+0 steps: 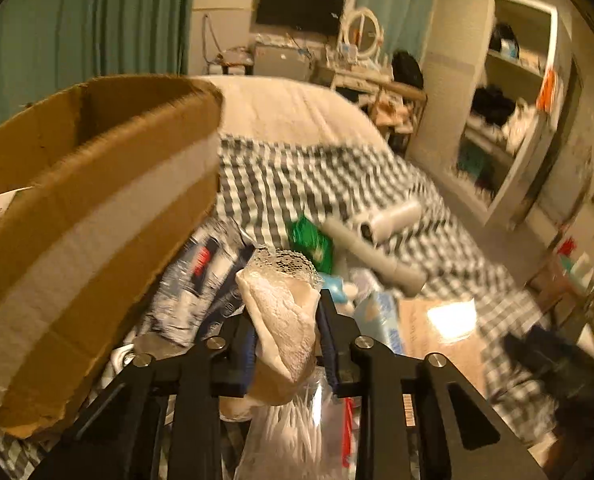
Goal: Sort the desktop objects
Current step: 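Grasp the white lace cloth from the pile with the left tool, then grasp the tan printed medicine box with the right tool while the left tool holds the lace cloth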
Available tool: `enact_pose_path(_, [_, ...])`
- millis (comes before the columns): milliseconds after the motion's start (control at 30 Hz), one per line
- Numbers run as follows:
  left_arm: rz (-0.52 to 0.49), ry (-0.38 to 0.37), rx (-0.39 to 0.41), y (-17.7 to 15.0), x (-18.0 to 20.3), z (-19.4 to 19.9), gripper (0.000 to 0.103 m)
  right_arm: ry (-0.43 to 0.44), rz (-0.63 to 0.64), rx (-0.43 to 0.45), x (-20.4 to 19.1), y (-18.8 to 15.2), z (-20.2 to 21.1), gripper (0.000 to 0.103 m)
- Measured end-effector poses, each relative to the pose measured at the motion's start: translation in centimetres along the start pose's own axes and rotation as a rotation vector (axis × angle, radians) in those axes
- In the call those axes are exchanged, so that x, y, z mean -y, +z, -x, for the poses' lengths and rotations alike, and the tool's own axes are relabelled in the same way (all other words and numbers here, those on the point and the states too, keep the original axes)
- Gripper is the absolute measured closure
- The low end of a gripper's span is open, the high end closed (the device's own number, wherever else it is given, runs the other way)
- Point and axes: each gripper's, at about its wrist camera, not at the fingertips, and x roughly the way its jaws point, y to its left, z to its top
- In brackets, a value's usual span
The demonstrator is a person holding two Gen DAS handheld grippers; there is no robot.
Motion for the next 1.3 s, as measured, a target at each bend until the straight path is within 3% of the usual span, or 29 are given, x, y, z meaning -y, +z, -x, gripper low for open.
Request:
enact_pose_path(133, [0.023, 0.032, 0.024, 0.5, -1.3, 1.6, 0.077, -0.04, 0.131, -0.022, -2.9, -1.3, -0.8, 0.008])
enact_pose_path(333, [0.134, -0.016, -0.012, 0.9, -3.3, 1.4, 0.077, -0.04, 0.259, -0.085, -5.6, -2.8, -2.5, 0.005])
enact_pose_path(467, [0.153, -0.022, -0.045, 0.6, -3.5, 0.7, 0.077, -0.09, 0.299, -0.112, -6.1, -3.1, -4.2, 0.003])
enact_pose_path(800, [0.13, -0.016, -0.066, 0.2, -2.7, 0.2, 0.077, -0.055, 0.28, -0.14, -6.0, -3.1, -5.6, 0.0])
enact_pose_path(1000, [0.122, -0.007, -0.067, 0.0, -2.8, 0.3, 0.077, -0.182, 0.402, -0.12, -7.5, -4.3, -6.1, 0.0])
enact_pose_path(1133, [0.128, -0.003, -0.075, -0.1, -3.0, 0.2, 0.077, -0.133, 0.271, -0.085, -4.7, -2.9, -4.7, 0.003])
enact_pose_path(1200, [0.134, -0.006, -0.078, -0.1, -3.2, 0.2, 0.077, -0.103, 0.208, -0.072, -3.1, -2.2, -3.8, 0.025])
enact_pose_path(1300, [0.138, -0.01, -0.079, 0.0, -3.2, 0.2, 0.077, -0.085, 0.13, -0.058, -1.0, -1.5, -3.0, 0.027])
